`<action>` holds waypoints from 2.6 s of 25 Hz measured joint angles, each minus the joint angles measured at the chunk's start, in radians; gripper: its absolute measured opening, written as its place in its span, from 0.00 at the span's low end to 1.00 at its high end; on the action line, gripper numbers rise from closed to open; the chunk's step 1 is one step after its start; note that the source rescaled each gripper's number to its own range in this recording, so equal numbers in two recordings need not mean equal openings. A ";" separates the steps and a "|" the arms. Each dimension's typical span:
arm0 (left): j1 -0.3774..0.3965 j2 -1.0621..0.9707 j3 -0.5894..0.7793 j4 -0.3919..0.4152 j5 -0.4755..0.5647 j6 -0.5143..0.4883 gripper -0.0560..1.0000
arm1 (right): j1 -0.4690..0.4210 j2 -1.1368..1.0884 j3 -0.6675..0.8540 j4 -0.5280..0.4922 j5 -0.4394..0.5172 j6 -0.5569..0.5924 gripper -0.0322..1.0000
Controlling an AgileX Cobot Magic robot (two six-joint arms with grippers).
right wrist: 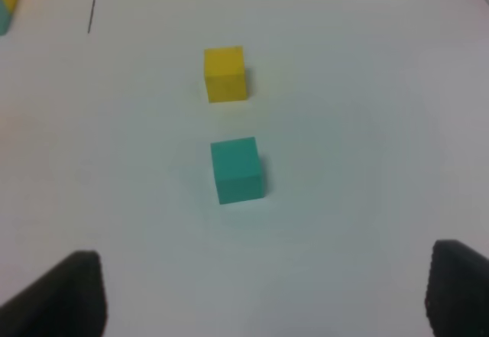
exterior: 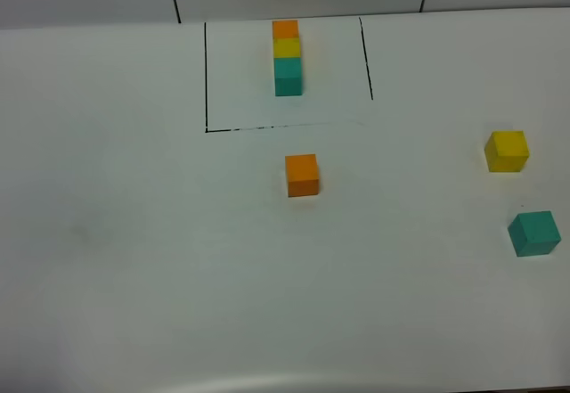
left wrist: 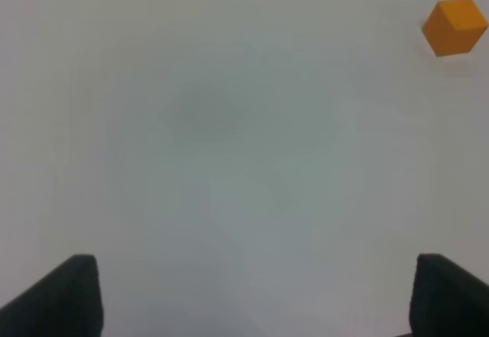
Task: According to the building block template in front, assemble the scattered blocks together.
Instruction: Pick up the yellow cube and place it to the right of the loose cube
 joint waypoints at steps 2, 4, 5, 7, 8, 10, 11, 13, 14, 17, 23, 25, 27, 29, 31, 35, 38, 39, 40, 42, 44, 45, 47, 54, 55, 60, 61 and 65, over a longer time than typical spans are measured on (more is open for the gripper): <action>0.000 -0.032 0.003 -0.003 -0.001 0.001 0.72 | 0.000 0.000 0.000 0.000 0.000 0.000 0.71; 0.000 -0.036 0.003 -0.005 -0.001 0.002 0.71 | 0.000 0.000 0.000 0.000 0.000 -0.001 0.71; 0.000 -0.036 0.003 -0.005 -0.002 0.002 0.71 | 0.000 0.000 0.000 0.000 0.000 -0.001 0.71; 0.000 -0.036 0.003 -0.005 -0.002 0.002 0.70 | 0.000 0.000 0.000 0.000 0.000 -0.001 0.71; 0.000 -0.036 0.004 -0.005 -0.002 0.002 0.70 | 0.000 0.000 0.000 0.000 0.000 -0.001 0.71; 0.000 -0.036 0.004 -0.005 -0.003 0.002 0.70 | 0.000 0.000 0.000 0.000 0.000 -0.001 0.71; 0.000 -0.036 0.004 -0.005 -0.003 0.002 0.70 | 0.000 0.000 0.000 0.000 0.000 -0.001 0.71; 0.000 -0.036 0.004 -0.005 -0.003 0.002 0.70 | 0.000 0.000 0.000 0.000 0.000 -0.001 0.71; 0.000 -0.036 0.004 -0.005 -0.003 0.002 0.70 | 0.000 0.000 0.000 0.000 0.000 -0.001 0.71; 0.000 -0.036 0.004 -0.005 -0.003 0.002 0.69 | 0.000 0.000 0.000 0.000 0.000 0.000 0.71; 0.009 -0.036 0.004 -0.005 -0.003 0.002 0.69 | 0.000 0.000 0.000 0.000 0.000 0.000 0.71; 0.030 -0.036 0.004 -0.005 -0.003 0.002 0.69 | 0.000 0.000 0.000 0.000 0.000 0.000 0.71; 0.067 -0.036 0.004 -0.005 -0.003 0.002 0.69 | 0.000 0.000 0.000 0.000 0.000 0.000 0.71; 0.098 -0.036 0.004 -0.005 -0.003 0.002 0.69 | 0.000 0.000 0.000 0.000 0.000 0.000 0.71; 0.115 -0.036 0.004 -0.005 -0.003 0.002 0.69 | 0.000 0.000 0.000 0.000 0.000 0.000 0.71; 0.116 -0.036 0.004 -0.005 -0.003 0.002 0.69 | 0.000 0.000 0.000 0.000 0.000 0.000 0.71; 0.116 -0.036 0.004 -0.005 -0.003 0.002 0.69 | 0.000 0.000 0.000 0.001 0.000 0.000 0.71; 0.116 -0.036 0.004 -0.005 -0.003 0.002 0.69 | 0.000 0.000 0.000 0.001 0.000 0.000 0.71; 0.116 -0.036 0.004 -0.005 -0.003 0.002 0.69 | 0.000 0.000 0.000 0.001 0.000 0.000 0.71; 0.116 -0.036 0.004 -0.005 -0.003 0.002 0.69 | 0.000 0.000 0.000 0.002 0.000 0.000 0.71; 0.116 -0.036 0.004 -0.005 -0.003 0.002 0.69 | 0.000 0.000 0.000 0.002 0.000 0.000 0.71; 0.116 -0.036 0.004 -0.005 -0.003 0.002 0.69 | 0.000 0.000 0.000 0.002 0.000 0.000 0.71; 0.116 -0.036 0.004 -0.005 -0.003 0.002 0.69 | 0.000 0.000 0.000 0.002 0.000 0.000 0.71; 0.116 -0.036 0.004 -0.005 -0.003 0.002 0.69 | 0.000 0.022 -0.002 0.002 -0.002 0.000 0.76; 0.116 -0.036 0.004 -0.005 -0.003 0.002 0.69 | 0.000 0.054 -0.005 0.002 -0.005 0.000 0.79; 0.116 -0.036 0.004 -0.005 -0.003 0.002 0.69 | 0.000 0.357 -0.053 0.002 -0.084 -0.036 0.99; 0.116 -0.036 0.004 -0.005 -0.003 0.002 0.69 | 0.000 0.424 -0.070 0.001 -0.109 -0.049 1.00; 0.116 -0.036 0.004 -0.005 -0.003 0.002 0.69 | 0.000 0.765 -0.163 -0.007 -0.208 -0.097 1.00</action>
